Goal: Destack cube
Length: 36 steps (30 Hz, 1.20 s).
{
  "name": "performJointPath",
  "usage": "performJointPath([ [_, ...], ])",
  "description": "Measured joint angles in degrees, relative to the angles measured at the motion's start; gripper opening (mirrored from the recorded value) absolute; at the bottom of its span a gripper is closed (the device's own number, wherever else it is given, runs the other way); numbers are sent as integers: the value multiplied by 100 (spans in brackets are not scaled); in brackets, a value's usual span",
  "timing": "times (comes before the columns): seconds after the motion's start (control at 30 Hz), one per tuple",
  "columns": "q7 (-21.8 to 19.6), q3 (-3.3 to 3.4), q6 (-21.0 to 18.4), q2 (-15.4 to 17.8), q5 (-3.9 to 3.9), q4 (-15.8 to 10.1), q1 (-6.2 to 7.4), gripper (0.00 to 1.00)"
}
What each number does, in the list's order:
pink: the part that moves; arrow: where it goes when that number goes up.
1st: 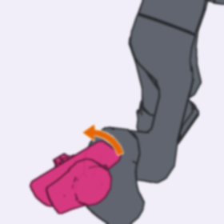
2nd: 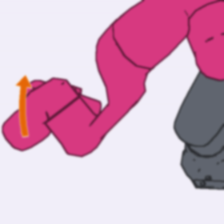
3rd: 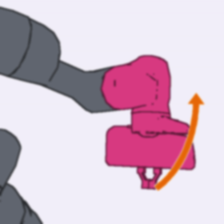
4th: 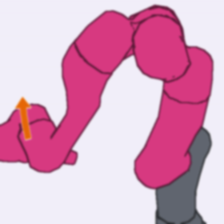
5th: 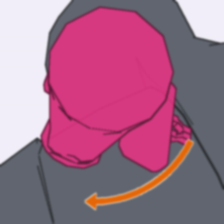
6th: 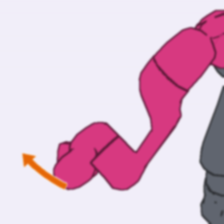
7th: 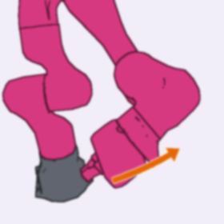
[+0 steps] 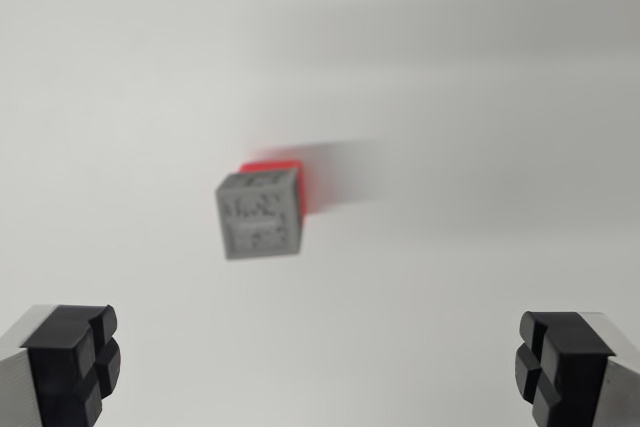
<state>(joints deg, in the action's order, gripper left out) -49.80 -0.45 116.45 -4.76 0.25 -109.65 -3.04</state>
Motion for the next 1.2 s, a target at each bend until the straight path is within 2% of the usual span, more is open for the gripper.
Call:
performJointPath([
  [0.63, 1, 0, 25, 0, 0, -41, 6, 100],
  [1.2, 31, -8, 419, 0, 0, -473, 72, 100],
])
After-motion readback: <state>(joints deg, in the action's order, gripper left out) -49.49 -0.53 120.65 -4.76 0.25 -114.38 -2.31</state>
